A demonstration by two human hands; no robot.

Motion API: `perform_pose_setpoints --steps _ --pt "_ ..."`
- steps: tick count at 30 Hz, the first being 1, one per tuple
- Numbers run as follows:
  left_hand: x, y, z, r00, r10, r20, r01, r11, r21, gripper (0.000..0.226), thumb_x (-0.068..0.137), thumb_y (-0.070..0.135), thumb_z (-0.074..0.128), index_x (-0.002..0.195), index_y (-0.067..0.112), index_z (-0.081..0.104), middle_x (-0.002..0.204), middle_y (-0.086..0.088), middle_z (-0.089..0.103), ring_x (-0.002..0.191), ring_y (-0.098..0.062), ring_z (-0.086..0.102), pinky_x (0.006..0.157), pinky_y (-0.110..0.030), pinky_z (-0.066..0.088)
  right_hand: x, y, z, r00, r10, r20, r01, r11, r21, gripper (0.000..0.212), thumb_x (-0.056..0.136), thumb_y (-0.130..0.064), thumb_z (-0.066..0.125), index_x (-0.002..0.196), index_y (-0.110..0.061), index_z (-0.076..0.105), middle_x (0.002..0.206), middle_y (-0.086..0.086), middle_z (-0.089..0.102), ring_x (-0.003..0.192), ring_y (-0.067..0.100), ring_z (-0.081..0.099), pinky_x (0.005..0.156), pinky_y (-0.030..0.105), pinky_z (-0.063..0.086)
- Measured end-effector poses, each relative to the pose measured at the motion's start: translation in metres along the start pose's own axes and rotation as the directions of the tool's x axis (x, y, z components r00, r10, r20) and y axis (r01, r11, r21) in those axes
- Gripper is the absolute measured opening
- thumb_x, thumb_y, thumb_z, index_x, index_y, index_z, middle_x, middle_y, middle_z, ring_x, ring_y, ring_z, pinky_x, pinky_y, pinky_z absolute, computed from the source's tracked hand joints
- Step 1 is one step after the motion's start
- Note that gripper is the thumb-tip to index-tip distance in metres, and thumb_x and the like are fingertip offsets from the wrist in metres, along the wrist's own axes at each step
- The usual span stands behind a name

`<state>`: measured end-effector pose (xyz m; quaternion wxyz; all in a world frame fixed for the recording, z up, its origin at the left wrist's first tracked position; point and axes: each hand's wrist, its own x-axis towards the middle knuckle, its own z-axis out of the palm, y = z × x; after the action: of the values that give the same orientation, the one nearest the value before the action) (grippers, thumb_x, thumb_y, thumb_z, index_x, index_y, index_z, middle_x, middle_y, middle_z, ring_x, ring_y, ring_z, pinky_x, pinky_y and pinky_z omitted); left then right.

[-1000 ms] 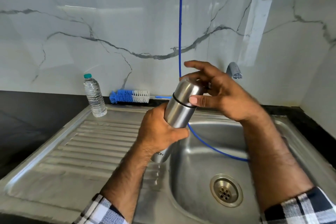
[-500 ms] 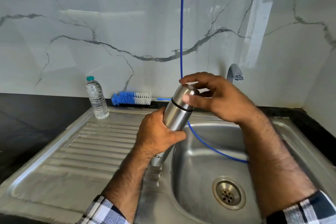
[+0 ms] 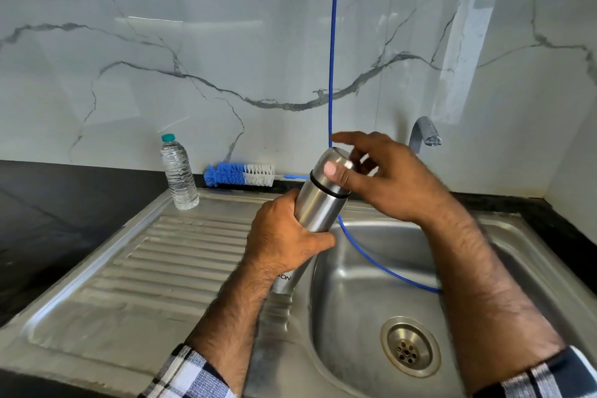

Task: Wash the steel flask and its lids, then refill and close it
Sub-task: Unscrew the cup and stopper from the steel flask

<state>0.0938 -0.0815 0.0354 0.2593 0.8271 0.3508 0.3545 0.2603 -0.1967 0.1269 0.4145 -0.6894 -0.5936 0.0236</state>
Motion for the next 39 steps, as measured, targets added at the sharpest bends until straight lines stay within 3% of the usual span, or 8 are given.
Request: perform_pose_setpoints --steps 3,8,13,17,20,23,29,39 --pt "0.0 0.0 0.0 1.0 0.001 0.008 -0.001 1.0 -0.001 0.05 0.049 0.052 0.085 0.089 0.035 0.06 0.078 0.015 0.069 0.07 -0.004 0.066 0.064 -0.035 0.061 0.0 -0.003 0.006 1.0 -0.007 -0.025 0.006 0.998 -0.07 0.069 0.08 -0.076 0.073 0.138 -0.04 0.066 0.116 -0.01 0.067 0.095 0.003 0.066 0.088 0.03 0.056" --pt "0.002 -0.006 -0.002 1.0 -0.002 0.0 0.002 0.999 -0.037 0.057 0.047 0.056 0.085 0.095 0.035 0.063 0.081 0.015 0.07 0.073 -0.006 0.069 0.065 -0.038 0.063 0.001 0.002 0.0 0.971 -0.148 0.189 0.095 0.96 0.262 0.056 0.099 -0.016 0.075 0.15 -0.032 0.056 0.134 -0.012 0.066 0.116 0.0 0.065 0.093 0.023 0.056" --pt "0.001 -0.004 -0.002 1.0 0.007 0.002 -0.007 0.999 -0.04 0.053 0.049 0.053 0.085 0.093 0.036 0.063 0.079 0.016 0.069 0.071 -0.004 0.068 0.064 -0.037 0.063 0.001 -0.007 0.011 1.0 0.007 -0.022 -0.007 1.0 -0.01 0.064 0.08 -0.076 0.069 0.132 -0.039 0.062 0.115 -0.011 0.062 0.095 0.004 0.065 0.082 0.026 0.054" --pt "0.002 -0.006 -0.003 1.0 0.008 0.015 -0.007 0.996 -0.092 0.051 0.049 0.051 0.087 0.092 0.035 0.064 0.08 0.014 0.071 0.071 -0.006 0.069 0.064 -0.037 0.063 0.007 -0.006 0.011 0.998 -0.002 -0.066 0.015 0.98 0.201 0.05 0.084 -0.05 0.086 0.13 -0.035 0.071 0.111 -0.01 0.072 0.085 0.002 0.064 0.078 0.021 0.048" --pt "0.004 -0.008 -0.008 1.0 -0.02 0.002 0.02 0.989 -0.147 0.048 0.051 0.045 0.093 0.088 0.033 0.065 0.078 0.01 0.072 0.068 -0.008 0.07 0.062 -0.036 0.064 0.013 -0.006 0.006 0.992 -0.015 -0.127 0.075 0.873 0.482 0.042 0.087 -0.022 0.085 0.127 -0.028 0.072 0.109 0.001 0.077 0.086 0.009 0.068 0.08 0.025 0.053" --pt "0.005 -0.015 -0.02 0.998 -0.051 -0.042 0.042 0.981 -0.19 0.047 0.05 0.043 0.094 0.086 0.033 0.064 0.078 0.009 0.072 0.066 -0.004 0.069 0.063 -0.032 0.062 0.02 -0.01 0.016 0.98 0.099 -0.174 0.05 0.721 0.692 0.039 0.082 -0.024 0.084 0.12 -0.025 0.072 0.102 0.004 0.078 0.091 0.017 0.073 0.077 0.032 0.057" --pt "0.013 -0.06 -0.07 0.966 -0.191 -0.175 0.149 0.962 -0.229 0.049 0.057 0.025 0.102 0.092 0.031 0.069 0.086 0.009 0.075 0.078 -0.009 0.072 0.067 -0.027 0.057 0.042 -0.004 0.089 0.949 0.315 -0.026 -0.116 0.424 0.898 0.034 0.088 -0.005 0.08 0.116 -0.011 0.062 0.098 0.007 0.073 0.09 0.025 0.078 0.088 0.046 0.063" --pt "0.027 -0.123 -0.122 0.878 -0.313 -0.362 0.218 0.935 -0.281 0.049 0.061 0.024 0.1 0.101 0.023 0.071 0.086 0.006 0.076 0.078 -0.014 0.074 0.071 -0.033 0.061 0.077 0.008 0.222 0.953 0.256 0.159 -0.293 0.911 0.291 0.045 0.075 -0.033 0.097 0.112 -0.02 0.075 0.103 -0.004 0.077 0.093 0.017 0.074 0.086 0.033 0.06"
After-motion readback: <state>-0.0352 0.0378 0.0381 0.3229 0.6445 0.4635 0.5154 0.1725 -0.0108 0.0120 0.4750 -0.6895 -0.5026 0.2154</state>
